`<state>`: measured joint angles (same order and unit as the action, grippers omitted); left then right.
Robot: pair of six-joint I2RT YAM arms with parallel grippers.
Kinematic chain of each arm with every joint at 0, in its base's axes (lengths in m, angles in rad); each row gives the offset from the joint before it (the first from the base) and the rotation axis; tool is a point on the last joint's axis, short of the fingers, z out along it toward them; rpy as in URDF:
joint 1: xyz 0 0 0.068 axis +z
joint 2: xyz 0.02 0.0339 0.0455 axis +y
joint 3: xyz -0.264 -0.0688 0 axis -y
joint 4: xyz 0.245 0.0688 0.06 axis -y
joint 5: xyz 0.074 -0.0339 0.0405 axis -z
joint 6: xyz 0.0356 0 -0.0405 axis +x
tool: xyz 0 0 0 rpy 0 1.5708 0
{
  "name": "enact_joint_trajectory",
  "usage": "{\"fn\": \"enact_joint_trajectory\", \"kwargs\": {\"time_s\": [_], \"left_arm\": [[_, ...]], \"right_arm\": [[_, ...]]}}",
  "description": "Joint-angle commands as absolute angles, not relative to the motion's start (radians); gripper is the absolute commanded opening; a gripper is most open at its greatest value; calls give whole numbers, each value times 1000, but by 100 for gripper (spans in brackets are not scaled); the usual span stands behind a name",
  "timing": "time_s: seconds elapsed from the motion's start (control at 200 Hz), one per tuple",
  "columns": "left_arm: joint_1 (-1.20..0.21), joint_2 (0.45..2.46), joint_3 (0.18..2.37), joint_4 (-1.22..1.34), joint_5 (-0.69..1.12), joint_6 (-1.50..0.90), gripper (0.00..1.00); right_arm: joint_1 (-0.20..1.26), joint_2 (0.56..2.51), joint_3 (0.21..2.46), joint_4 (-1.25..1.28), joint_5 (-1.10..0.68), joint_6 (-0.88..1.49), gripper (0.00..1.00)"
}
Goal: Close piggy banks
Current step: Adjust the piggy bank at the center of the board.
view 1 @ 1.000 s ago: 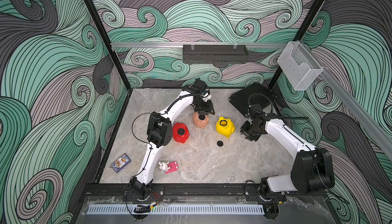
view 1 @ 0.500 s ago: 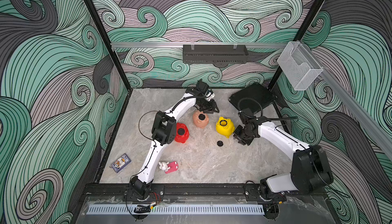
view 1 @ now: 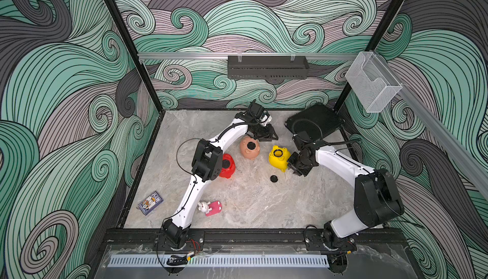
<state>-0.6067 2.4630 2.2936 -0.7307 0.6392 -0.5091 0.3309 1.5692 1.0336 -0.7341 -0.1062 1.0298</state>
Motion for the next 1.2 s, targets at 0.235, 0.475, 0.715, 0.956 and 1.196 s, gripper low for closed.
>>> {"fn": "enact_joint_trajectory", "kwargs": {"time_s": [0.235,0.475,0.715,0.956,1.196], "left_arm": [[-622,2481,2277,-781,679,-463,38],[-622,2454,2255,-823,687,-435,37],[-618,2429,2250,-854,674,-402,37],[-617,2413,2239,-889,666,-392,39],[-614,2401,2244,-921,639,-363,40]], "right_arm": [[304,1632,1087,-727,-87,1010,29],[265,1661,1124,-727,-102,991,29],[232,1690,1158,-728,-118,982,28],[217,1721,1191,-728,-126,970,28],[209,1755,1232,-728,-129,960,28]]}}
